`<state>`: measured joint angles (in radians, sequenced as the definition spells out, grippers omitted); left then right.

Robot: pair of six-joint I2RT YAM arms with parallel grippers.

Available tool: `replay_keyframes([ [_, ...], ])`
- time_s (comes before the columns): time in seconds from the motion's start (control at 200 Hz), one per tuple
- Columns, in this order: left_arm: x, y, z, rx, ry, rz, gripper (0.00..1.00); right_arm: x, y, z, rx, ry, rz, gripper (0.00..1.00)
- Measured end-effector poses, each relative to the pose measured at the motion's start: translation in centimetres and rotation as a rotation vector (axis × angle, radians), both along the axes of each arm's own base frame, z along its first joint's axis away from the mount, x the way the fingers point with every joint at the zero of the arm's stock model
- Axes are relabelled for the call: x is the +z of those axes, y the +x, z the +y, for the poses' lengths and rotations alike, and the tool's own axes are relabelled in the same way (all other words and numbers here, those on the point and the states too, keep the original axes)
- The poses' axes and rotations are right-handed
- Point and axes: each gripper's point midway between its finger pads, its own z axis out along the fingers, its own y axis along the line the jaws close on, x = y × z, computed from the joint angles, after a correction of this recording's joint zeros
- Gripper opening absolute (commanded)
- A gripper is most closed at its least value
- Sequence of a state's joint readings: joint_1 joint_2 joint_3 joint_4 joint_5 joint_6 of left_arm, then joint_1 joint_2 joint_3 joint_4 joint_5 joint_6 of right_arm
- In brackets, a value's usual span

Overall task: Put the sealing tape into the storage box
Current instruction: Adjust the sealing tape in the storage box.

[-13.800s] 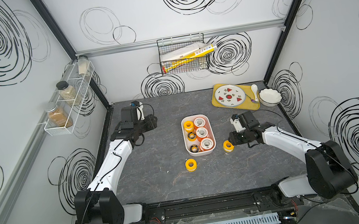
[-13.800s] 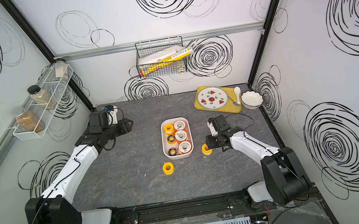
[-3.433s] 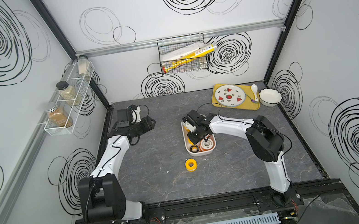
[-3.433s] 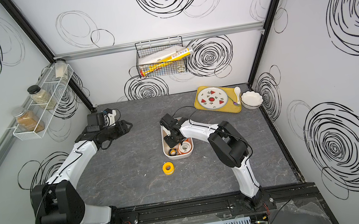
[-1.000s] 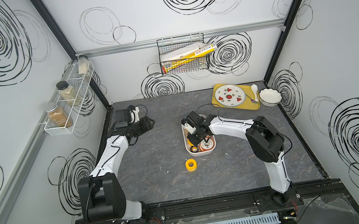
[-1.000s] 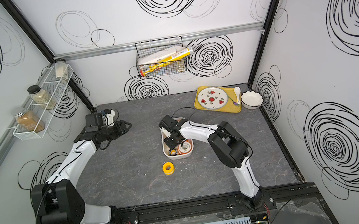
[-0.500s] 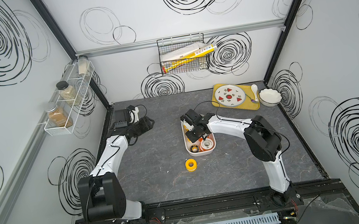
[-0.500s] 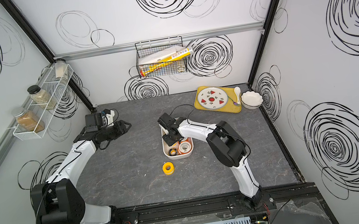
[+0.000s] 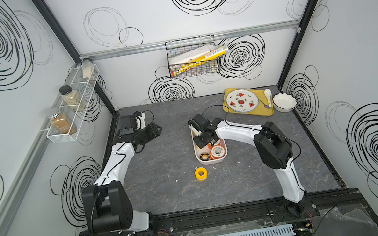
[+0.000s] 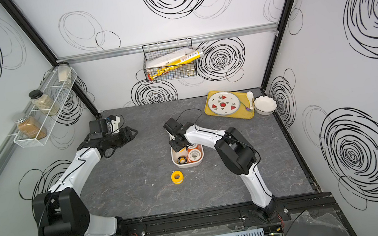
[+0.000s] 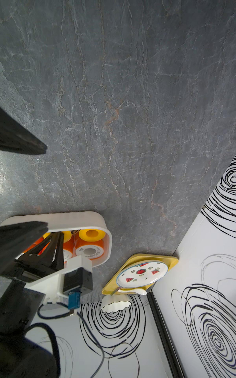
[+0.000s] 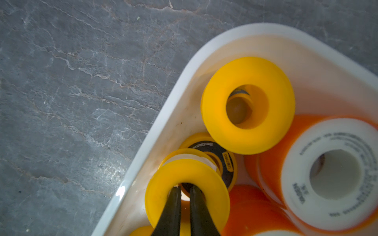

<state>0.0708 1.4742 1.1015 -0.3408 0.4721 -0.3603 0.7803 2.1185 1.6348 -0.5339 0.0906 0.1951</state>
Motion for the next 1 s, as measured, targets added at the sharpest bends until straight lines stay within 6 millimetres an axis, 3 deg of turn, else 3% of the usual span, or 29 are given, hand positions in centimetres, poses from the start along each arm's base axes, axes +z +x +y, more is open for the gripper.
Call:
replay_keyframes([
  [0.395, -0.1, 0.0, 0.2, 0.003, -0.003, 0.003, 0.59, 0.1, 1.6, -0.7, -0.054, 0.002, -0.006, 0.17],
  [0.696, -0.1, 0.1, 0.5, 0.01, -0.011, 0.004, 0.59, 0.4, 1.9, -0.7, -0.061, 0.011, -0.008, 0.27],
  [0.996, 0.0, 0.0, 0.3, 0.005, -0.016, 0.004, 0.6, 2.3, 1.6, -0.9, -0.057, 0.062, -0.011, 0.29],
])
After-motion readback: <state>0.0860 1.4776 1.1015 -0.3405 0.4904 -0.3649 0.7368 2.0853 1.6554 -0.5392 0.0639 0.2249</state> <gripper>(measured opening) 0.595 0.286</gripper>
